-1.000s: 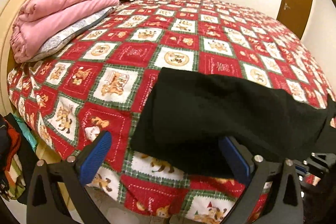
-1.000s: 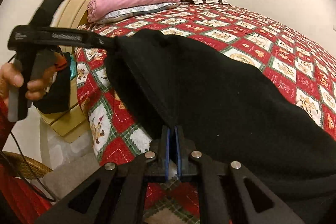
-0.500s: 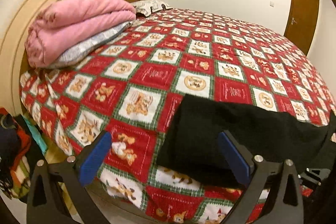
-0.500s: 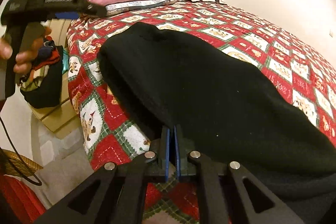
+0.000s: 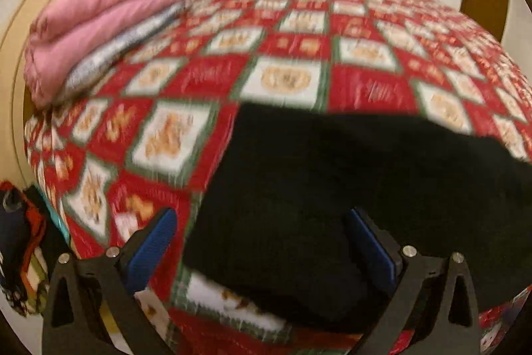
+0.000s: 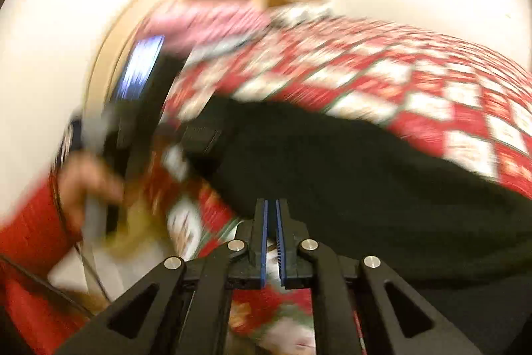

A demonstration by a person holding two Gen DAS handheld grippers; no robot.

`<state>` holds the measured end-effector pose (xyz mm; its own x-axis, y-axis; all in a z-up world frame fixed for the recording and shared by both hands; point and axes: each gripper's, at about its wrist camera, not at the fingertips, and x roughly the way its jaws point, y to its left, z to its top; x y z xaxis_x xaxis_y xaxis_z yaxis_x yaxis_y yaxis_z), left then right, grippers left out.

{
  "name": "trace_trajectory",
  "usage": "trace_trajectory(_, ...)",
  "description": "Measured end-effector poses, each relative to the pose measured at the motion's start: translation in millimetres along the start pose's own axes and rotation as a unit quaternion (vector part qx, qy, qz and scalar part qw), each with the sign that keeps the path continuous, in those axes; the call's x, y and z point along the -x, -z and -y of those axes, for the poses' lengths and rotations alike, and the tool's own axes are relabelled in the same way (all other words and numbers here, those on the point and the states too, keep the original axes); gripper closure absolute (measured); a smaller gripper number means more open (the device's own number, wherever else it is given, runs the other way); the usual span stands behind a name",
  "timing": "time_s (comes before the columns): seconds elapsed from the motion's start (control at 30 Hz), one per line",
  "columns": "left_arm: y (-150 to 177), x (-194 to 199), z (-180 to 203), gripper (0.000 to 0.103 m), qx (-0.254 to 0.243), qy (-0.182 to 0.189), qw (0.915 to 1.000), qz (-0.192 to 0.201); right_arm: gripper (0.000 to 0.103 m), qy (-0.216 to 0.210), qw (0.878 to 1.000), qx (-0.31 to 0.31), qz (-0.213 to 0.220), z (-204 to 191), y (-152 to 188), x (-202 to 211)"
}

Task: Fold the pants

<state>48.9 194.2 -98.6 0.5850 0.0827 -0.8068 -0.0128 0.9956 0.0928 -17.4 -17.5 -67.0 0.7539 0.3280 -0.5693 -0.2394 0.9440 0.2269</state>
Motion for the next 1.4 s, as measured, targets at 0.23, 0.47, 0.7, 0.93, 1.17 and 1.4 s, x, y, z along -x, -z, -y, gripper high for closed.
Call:
trace_trajectory(0.23, 20, 1, -25, 0.0, 0.058, 0.043, 0.9973, -0.013, 0.019, 0.155, 0.954, -0.212, 0.146, 160, -7, 137)
trace_trajectory(0.47, 17, 2, -10, 0.0, 0.044, 0.004, 0.999, -0.01, 0.042, 0.333, 0.889, -0.301, 0.091, 326, -19, 204)
trace_trajectory(0.7, 12, 0, -11, 0.0, 0.055, -0.009, 0.998, -0.03, 0.047, 0.409, 0.842, -0.352, -0.007, 438, -29, 151)
trace_trajectory(0.93, 9, 0, -4, 0.0, 0.038, -0.03, 0.9981, -0.037, 0.047, 0.46, 0.797, -0.375, -0.111, 480, -17, 101)
trace_trajectory(1.17, 10, 1, -4, 0.0, 0.037, -0.033, 0.9981, -0.037, 0.097, 0.426, 0.8, -0.416, -0.077, 475, -12, 133)
trace_trajectory(1.4, 8, 0, -7, 0.0, 0.038, -0.02, 0.9982, -0.041, 0.098, 0.304, 0.848, -0.42, 0.107, 402, -5, 252)
